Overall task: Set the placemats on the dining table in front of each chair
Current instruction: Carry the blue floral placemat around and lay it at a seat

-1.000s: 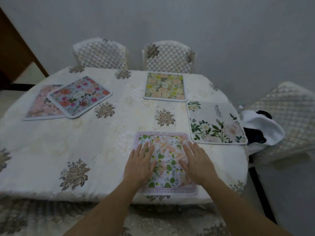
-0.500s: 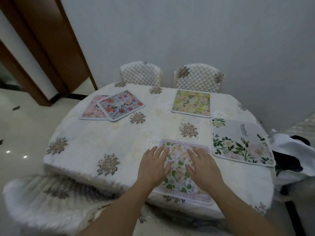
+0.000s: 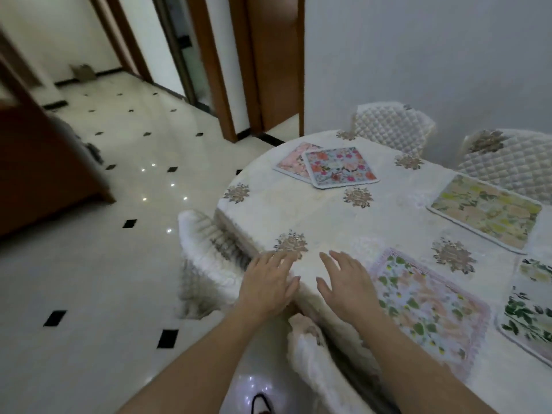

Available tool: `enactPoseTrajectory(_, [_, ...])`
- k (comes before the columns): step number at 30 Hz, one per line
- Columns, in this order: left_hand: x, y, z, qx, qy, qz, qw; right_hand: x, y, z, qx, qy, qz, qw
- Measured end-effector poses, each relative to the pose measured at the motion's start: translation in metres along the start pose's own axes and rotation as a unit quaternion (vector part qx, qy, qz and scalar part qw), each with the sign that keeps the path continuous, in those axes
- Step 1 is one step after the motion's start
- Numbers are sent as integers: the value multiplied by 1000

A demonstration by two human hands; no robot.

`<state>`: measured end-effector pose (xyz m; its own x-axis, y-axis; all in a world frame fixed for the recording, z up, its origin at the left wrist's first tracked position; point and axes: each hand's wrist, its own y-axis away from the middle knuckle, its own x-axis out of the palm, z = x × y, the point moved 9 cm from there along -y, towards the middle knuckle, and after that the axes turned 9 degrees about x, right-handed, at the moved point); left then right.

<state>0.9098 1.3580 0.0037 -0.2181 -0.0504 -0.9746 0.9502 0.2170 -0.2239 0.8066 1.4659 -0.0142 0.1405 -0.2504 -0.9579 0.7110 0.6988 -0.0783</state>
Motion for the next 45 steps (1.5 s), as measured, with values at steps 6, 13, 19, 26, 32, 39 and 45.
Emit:
enactPoseTrajectory(6, [-34,87,105,-155,-37,-31,987,25,-22,138,-168,29,9,985])
enactPoseTrajectory(13, [-43,175,192,-277,-58,-19,959,65,-32,258,-289,15,43,956])
enactPoseTrajectory(19, [-31,211,277,-328,-57,-9,943,100,-54,350,-331,22,59,942])
enactPoseTrajectory(26, [-27,220,419,-337,-41,-4,941,149,-125,464,-330,37,72,940])
enactPoseTrajectory(32, [-32,222,539,-331,-59,-16,942,190,-188,561,-320,39,94,942])
enactPoseTrajectory(39, [-25,205,629,-327,-37,11,944,223,-244,612,-296,49,119,946])
enactPoseTrajectory(45, [-11,167,709,-292,-53,15,955,252,-316,647,-279,64,115,951])
